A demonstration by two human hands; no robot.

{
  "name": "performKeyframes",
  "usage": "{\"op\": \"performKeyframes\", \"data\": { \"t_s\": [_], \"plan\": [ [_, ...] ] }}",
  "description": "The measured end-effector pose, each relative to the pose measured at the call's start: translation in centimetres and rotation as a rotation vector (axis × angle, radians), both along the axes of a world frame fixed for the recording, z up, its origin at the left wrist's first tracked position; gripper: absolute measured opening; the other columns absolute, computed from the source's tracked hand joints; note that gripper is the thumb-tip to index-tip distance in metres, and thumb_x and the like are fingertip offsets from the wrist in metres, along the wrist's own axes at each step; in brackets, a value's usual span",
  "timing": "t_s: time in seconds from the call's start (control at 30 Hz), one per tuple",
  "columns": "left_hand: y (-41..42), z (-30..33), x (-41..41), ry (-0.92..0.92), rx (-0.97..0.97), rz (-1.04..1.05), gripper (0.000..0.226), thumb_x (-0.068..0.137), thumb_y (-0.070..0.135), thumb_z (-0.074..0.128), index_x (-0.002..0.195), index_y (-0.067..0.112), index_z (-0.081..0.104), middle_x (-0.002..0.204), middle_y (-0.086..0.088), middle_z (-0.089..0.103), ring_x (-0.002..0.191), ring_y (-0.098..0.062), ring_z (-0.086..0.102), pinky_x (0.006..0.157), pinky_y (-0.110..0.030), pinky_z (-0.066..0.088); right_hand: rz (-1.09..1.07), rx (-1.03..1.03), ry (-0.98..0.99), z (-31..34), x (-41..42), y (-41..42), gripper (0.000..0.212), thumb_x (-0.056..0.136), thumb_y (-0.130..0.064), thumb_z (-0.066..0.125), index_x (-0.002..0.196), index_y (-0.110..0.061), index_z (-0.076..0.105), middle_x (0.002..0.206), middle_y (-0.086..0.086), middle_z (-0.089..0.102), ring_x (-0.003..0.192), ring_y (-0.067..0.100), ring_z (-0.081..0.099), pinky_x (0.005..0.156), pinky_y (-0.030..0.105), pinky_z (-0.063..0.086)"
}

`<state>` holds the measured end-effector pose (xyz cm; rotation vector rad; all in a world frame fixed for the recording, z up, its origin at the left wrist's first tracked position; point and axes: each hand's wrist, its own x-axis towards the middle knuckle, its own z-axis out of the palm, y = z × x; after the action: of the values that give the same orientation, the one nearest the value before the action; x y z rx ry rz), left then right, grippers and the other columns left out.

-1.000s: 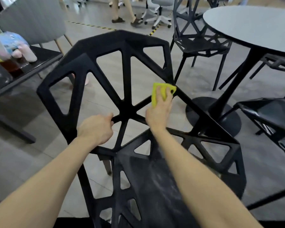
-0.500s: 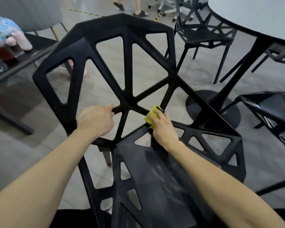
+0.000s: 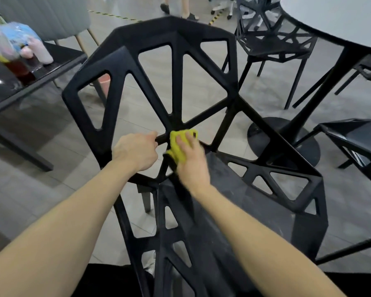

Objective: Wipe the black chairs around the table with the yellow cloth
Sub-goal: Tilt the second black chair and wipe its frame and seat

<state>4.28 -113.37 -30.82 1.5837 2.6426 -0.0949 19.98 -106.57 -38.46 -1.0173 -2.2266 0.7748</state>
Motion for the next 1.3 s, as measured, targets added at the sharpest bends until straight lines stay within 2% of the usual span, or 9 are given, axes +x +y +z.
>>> {"op": "performKeyframes", "data": {
  "t_s": [0.1,0.2,0.27,0.43,0.73,0.83,1.03,1.17,1.3],
  "plan": [
    [0.1,0.0,0.1,0.018,-0.002,-0.017,0.017,0.112,0.032,0.038,0.119,0.023,0.051,0.073,0.0,0.04,0.081,-0.037,0.053,0.07,-0.041,0.044,0.228,-0.18,-0.276,-3.4,2.9,-2.4,0.069,0.1,-0.007,0.059,0.164,-0.022,0.04,0.168,0.005,0.038,0.152,0.027,0.038,0.121,0.021,0.022],
    [0.2,-0.3,0.0,0.047,-0.001,-0.027,0.021,0.112,0.032,0.037,0.124,0.023,0.052,0.073,0.0,0.042,0.079,-0.036,0.054,0.068,-0.041,0.044,-0.006,-0.278,0.062,-1.4,3.0,0.0,0.055,0.092,-0.004,0.061,0.142,-0.026,0.067,0.138,-0.006,0.066,0.128,0.008,0.059,0.101,-0.002,0.03],
    [0.2,-0.4,0.0,0.042,0.001,-0.023,0.02,0.112,0.032,0.038,0.124,0.023,0.052,0.074,0.0,0.044,0.079,-0.035,0.054,0.067,-0.04,0.044,-0.152,-0.239,0.186,0.1,1.4,0.0,0.055,0.095,-0.006,0.06,0.146,-0.027,0.063,0.146,-0.007,0.059,0.128,0.005,0.053,0.1,-0.005,0.025],
    [0.4,0.0,-0.1,0.034,-0.017,-0.018,0.02,0.112,0.031,0.036,0.123,0.022,0.051,0.074,0.0,0.04,0.083,-0.037,0.052,0.071,-0.041,0.042,0.419,-0.048,-0.358,-3.4,3.0,-5.0,0.07,0.091,0.002,0.059,0.156,-0.023,0.053,0.17,0.008,0.031,0.141,0.037,0.041,0.121,0.044,0.038],
    [0.4,-1.2,-0.5,0.062,0.026,0.02,0.019,0.11,0.037,0.037,0.121,0.027,0.048,0.078,-0.002,0.052,0.078,-0.034,0.059,0.059,-0.038,0.045,0.032,0.279,-0.462,-1.7,6.1,4.1,0.052,0.078,-0.006,0.066,0.126,-0.026,0.069,0.146,0.002,0.052,0.116,0.033,0.05,0.093,0.043,0.055],
    [0.4,-1.2,-0.4,0.075,0.033,0.008,0.018,0.11,0.035,0.038,0.121,0.025,0.048,0.076,-0.002,0.051,0.076,-0.033,0.058,0.059,-0.038,0.044,-0.216,0.122,-0.576,-3.5,7.4,6.4,0.055,0.081,-0.01,0.063,0.135,-0.021,0.061,0.149,0.009,0.041,0.118,0.039,0.044,0.088,0.048,0.054],
    [0.2,-0.8,-0.1,0.119,0.011,-0.041,0.017,0.111,0.031,0.038,0.119,0.021,0.049,0.073,0.0,0.047,0.07,-0.03,0.054,0.062,-0.04,0.041,0.533,0.182,-0.589,-4.8,5.9,0.7,0.071,0.081,-0.008,0.06,0.148,-0.032,0.058,0.167,-0.004,0.036,0.123,0.035,0.044,0.101,0.047,0.051],
    [0.3,-1.0,-0.1,0.132,-0.005,-0.023,0.021,0.112,0.031,0.036,0.125,0.022,0.05,0.074,-0.003,0.053,0.062,-0.024,0.048,0.057,-0.038,0.039,0.2,0.263,-0.739,-3.8,9.6,8.9,0.06,0.084,-0.02,0.076,0.14,-0.04,0.065,0.164,-0.011,0.042,0.121,0.032,0.049,0.099,0.045,0.05],
    [0.3,-1.0,0.2,0.167,-0.001,-0.017,0.022,0.111,0.031,0.037,0.124,0.02,0.05,0.071,-0.002,0.051,0.059,-0.024,0.045,0.058,-0.039,0.039,0.057,0.085,-0.6,-5.8,5.7,3.7,0.06,0.084,-0.013,0.065,0.141,-0.028,0.059,0.163,0.001,0.035,0.122,0.037,0.041,0.101,0.048,0.051]
  ]
}}
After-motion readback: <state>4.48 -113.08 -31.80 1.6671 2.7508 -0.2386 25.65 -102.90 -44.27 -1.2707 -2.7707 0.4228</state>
